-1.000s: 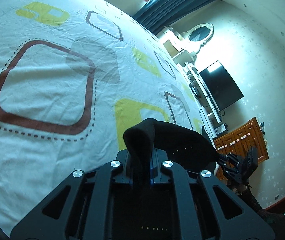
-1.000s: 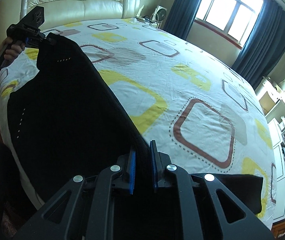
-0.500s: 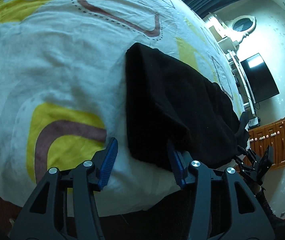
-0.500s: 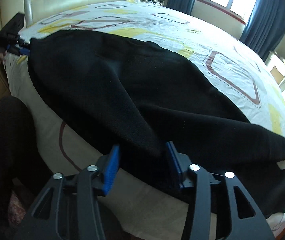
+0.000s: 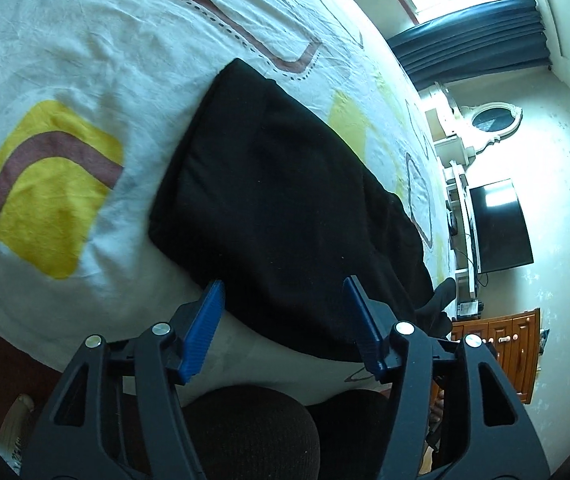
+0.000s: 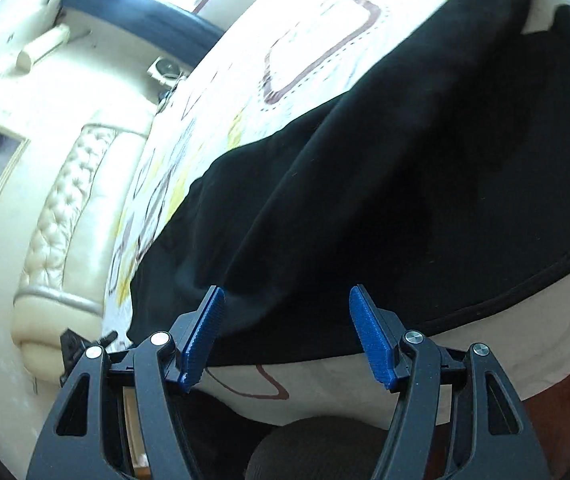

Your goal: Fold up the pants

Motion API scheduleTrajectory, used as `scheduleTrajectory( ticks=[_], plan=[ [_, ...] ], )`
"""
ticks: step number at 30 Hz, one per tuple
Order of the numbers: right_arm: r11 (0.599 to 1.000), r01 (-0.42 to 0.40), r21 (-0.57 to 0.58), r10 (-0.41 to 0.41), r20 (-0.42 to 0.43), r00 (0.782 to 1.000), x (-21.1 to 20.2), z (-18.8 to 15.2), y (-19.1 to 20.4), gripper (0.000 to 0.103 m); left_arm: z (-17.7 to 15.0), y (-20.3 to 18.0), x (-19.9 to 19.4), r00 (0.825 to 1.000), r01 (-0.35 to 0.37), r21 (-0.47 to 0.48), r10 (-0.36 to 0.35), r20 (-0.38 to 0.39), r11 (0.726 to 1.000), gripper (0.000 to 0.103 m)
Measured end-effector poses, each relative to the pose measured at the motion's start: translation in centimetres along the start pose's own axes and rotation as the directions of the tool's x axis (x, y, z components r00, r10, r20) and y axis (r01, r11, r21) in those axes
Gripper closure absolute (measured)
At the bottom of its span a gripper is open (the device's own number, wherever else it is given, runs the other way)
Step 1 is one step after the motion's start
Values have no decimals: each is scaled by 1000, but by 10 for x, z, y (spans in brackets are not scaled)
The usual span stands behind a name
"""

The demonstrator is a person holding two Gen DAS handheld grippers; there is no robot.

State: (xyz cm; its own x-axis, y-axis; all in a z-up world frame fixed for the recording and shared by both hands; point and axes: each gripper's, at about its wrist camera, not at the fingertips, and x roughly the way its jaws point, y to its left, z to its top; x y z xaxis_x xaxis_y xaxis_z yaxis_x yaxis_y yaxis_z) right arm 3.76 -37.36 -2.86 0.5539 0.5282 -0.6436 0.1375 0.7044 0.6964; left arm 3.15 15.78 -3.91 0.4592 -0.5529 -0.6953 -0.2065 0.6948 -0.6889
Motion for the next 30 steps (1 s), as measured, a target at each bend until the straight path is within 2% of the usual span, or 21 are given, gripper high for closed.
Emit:
scheduleTrajectory(
  ticks=[2, 5, 8, 11, 13, 14, 15, 16, 17, 18, 21, 22, 26, 30],
  plan=[
    [999, 1, 54, -3, 36, 999, -5, 7, -11, 38, 1, -5, 10, 1000, -16, -4, 16, 0, 1000, 38],
    [989, -43, 139, 33, 77, 997, -9, 17, -26, 38, 0, -8, 22, 999, -51, -7, 51, 3, 999, 38],
    [977, -89, 193, 74, 81, 994, -3, 21, -31, 38, -4, -9, 29, 996, -83, 3, 83, 19, 997, 37],
    [973, -123, 194, 112, 70, 991, 9, 21, -26, 38, -5, -13, 28, 994, -103, 28, 102, 28, 994, 37],
    [981, -117, 156, 109, 54, 993, 17, 19, -16, 40, -6, -14, 27, 994, -100, 10, 99, 36, 995, 37],
    [984, -110, 138, 105, 43, 994, 20, 19, -11, 50, -5, -13, 26, 995, -97, -3, 97, 39, 995, 37],
    [988, -95, 120, 92, 29, 995, 22, 18, -7, 54, -5, -13, 26, 995, -95, -16, 95, 42, 995, 38],
    [991, -77, 109, 76, 14, 997, 26, 18, -5, 62, -5, -12, 26, 994, -97, -27, 98, 44, 995, 39],
    [992, -63, 106, 63, 5, 998, 28, 18, -5, 68, -5, -10, 24, 993, -106, -34, 107, 48, 994, 45],
    [992, -58, 108, 59, 3, 998, 26, 21, -7, 76, -5, -10, 23, 991, -121, -36, 123, 52, 992, 55],
    [991, -58, 121, 56, 19, 998, 21, 19, -8, 85, -5, -8, 20, 985, -161, -25, 162, 61, 987, 75],
    [991, -56, 118, 53, 27, 998, 19, 18, -7, 87, -6, -5, 18, 984, -167, -30, 169, 61, 985, 79],
    [993, -54, 102, 49, 55, 997, 3, 13, -6, 92, -4, 8, 16, 990, -127, -94, 132, 48, 987, 83],
    [992, -48, 114, 42, 51, 998, 4, 11, -6, 92, -3, 13, 17, 992, -114, -107, 119, 41, 988, 83]
  ],
)
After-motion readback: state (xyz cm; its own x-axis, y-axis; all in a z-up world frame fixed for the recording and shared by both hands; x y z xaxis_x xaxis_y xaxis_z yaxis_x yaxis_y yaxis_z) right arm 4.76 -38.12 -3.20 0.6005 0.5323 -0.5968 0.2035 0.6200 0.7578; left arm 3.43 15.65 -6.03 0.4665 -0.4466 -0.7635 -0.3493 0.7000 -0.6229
